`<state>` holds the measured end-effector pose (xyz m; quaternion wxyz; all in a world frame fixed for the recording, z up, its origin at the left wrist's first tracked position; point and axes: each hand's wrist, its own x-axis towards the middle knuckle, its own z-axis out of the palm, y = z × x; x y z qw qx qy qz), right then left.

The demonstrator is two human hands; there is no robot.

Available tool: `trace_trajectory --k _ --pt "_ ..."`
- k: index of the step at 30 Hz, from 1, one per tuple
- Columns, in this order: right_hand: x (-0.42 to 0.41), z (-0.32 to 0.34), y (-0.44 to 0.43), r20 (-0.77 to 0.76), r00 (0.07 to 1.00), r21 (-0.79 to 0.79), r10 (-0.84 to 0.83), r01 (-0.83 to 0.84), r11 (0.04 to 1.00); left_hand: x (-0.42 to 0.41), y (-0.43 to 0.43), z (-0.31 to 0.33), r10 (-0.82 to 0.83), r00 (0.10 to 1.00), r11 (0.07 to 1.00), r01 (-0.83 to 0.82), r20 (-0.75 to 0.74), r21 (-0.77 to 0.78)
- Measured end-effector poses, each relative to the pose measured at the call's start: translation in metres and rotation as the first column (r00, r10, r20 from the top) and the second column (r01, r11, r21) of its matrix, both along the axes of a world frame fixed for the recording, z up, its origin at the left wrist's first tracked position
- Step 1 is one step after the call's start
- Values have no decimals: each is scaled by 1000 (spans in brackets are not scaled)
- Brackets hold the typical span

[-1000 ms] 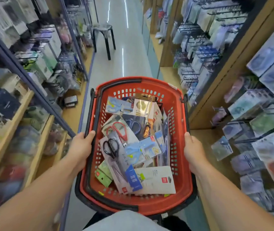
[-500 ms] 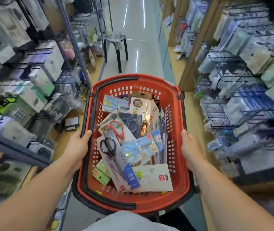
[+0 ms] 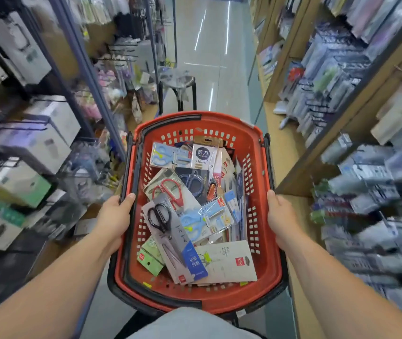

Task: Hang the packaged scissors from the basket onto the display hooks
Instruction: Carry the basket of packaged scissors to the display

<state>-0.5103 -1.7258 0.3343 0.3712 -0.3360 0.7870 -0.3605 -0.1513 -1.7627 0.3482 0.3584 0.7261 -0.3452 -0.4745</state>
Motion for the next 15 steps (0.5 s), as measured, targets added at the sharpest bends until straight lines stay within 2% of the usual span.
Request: trace_trajectory --k 3,9,15 --pt "8 16 -92 3 999 5 -50 50 999 -2 -102 1 -25 999 1000 25 -28 -1" --pt "7 44 -261 124 987 7 -103 103 995 -5 -284 30 -63 997 998 63 -34 -26" --pt "-29 5 -431 124 986 19 -109 108 994 -27 -446 15 -59 998 998 60 -31 9"
